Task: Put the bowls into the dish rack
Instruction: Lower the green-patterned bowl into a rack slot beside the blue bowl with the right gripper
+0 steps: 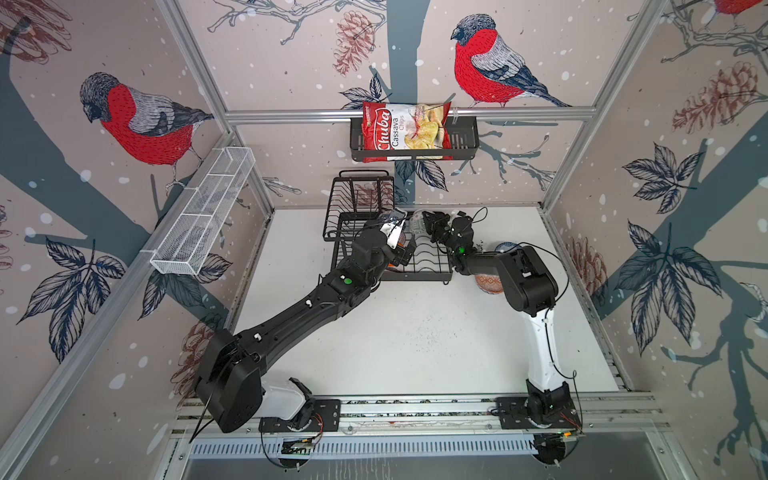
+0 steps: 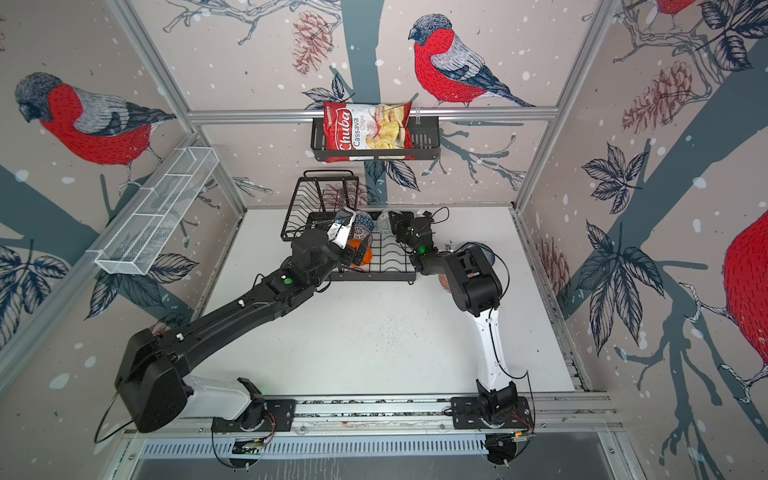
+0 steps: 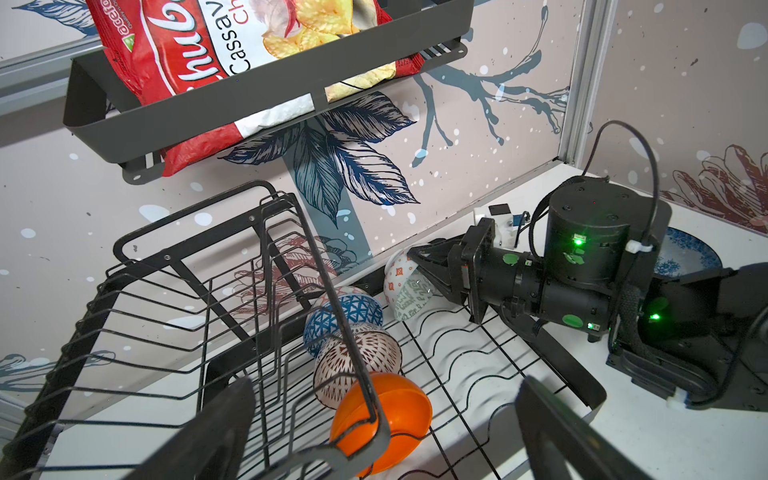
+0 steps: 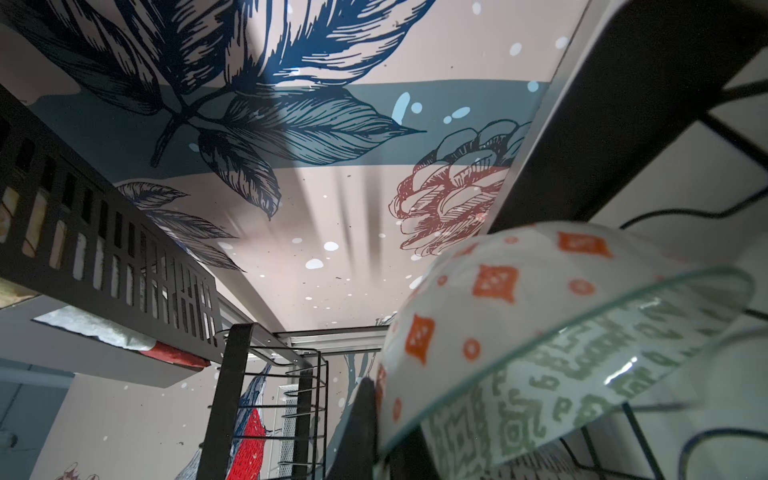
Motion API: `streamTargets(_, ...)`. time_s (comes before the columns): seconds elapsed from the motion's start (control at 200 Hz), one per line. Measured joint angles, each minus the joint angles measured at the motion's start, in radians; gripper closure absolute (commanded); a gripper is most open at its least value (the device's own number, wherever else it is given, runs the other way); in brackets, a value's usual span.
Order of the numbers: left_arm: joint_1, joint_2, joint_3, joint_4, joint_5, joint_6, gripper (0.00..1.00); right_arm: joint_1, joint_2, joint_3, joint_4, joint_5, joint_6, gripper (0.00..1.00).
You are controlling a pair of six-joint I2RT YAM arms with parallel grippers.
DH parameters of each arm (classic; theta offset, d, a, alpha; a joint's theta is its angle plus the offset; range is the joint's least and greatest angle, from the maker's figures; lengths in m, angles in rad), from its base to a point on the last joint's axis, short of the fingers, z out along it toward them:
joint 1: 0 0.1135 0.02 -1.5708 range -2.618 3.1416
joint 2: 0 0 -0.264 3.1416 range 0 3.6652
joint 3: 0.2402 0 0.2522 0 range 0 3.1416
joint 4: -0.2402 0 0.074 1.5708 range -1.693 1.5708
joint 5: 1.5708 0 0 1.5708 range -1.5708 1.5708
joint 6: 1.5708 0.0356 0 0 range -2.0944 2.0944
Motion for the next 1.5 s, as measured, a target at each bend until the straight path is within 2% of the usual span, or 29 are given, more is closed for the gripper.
streamTargets(0.911,0.000,-0.001,0.001,0.000,-0.002,0.000,0.03,0.000,0.035,-0.019,0.130,0.050,-0.022,1.00)
streamTargets(1.501,0.000,-0.004,0.001,0.000,-0.002,0.000,0.02,0.015,0.080,0.001,0.144,0.081,-0.022,1.00)
